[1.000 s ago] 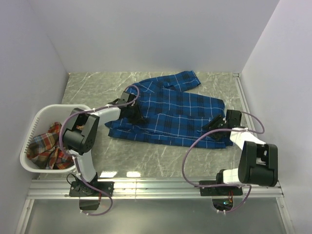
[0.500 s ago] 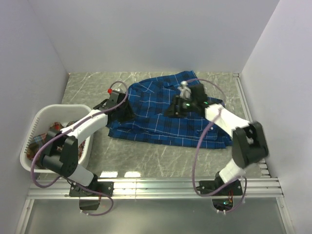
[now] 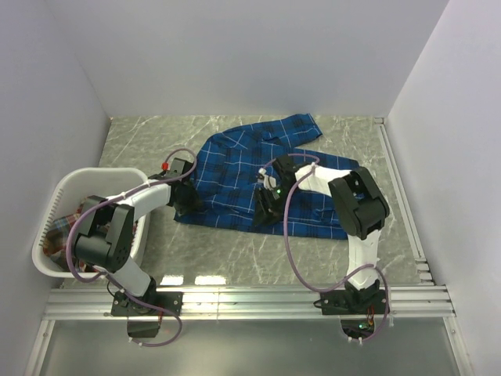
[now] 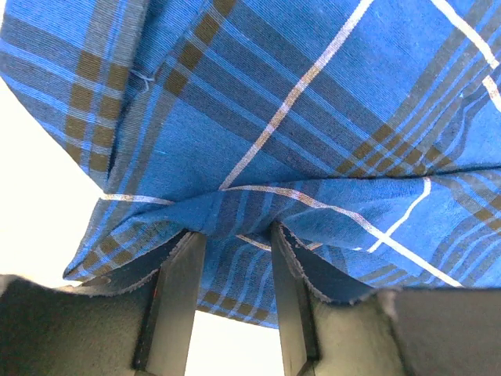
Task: Fold and stack the long sleeve shirts
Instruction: Fold the shirt
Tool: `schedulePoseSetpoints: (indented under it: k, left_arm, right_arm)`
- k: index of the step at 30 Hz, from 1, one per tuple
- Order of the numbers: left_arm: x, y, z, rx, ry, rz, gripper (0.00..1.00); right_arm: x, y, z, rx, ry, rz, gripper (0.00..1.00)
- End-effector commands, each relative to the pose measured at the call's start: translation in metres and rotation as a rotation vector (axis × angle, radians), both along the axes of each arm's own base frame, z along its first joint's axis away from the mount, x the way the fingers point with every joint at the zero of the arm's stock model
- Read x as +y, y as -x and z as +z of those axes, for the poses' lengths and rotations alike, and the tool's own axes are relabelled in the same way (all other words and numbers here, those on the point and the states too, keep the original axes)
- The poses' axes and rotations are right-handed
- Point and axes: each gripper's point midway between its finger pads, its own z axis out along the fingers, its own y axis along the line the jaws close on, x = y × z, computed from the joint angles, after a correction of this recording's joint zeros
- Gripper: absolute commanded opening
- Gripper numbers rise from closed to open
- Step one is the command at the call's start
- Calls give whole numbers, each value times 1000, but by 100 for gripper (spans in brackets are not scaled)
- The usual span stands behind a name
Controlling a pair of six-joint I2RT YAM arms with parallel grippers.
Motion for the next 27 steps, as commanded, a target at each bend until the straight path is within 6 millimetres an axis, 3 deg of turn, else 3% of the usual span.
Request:
schedulePoseSetpoints:
  k: [1, 5, 10, 12, 16, 20, 23, 25, 27]
  left_arm:
    - [8, 6, -8, 27, -10, 21, 45]
    - [16, 10, -13, 48, -19, 41, 45]
    - [19, 14, -13, 47, -21, 46, 43]
    - [15, 9, -3, 20, -6, 34, 46]
    - [3, -3, 31, -84, 16, -16, 53]
    - [-21, -22, 85, -247, 38, -58, 60]
    - [-29, -41, 112, -342, 36, -66, 67]
    - [-30, -52, 116, -364, 25, -67, 68]
    - [-31, -65, 116, -384, 8, -62, 67]
  right_arm:
    - [-30, 8, -13, 8, 111, -47, 58]
    - [-73, 6, -30, -5, 238, -178, 57]
    - [-125, -12, -24, -81, 346, -371, 56]
    - [-136, -17, -15, -151, 382, -404, 55]
    - [-140, -35, 21, -304, 362, -462, 54]
    - [-156, -70, 61, -480, 411, -596, 55]
    - [-167, -87, 69, -535, 467, -637, 55]
    - [-165, -98, 72, -541, 482, -635, 55]
    - [-164, -105, 60, -534, 533, -626, 55]
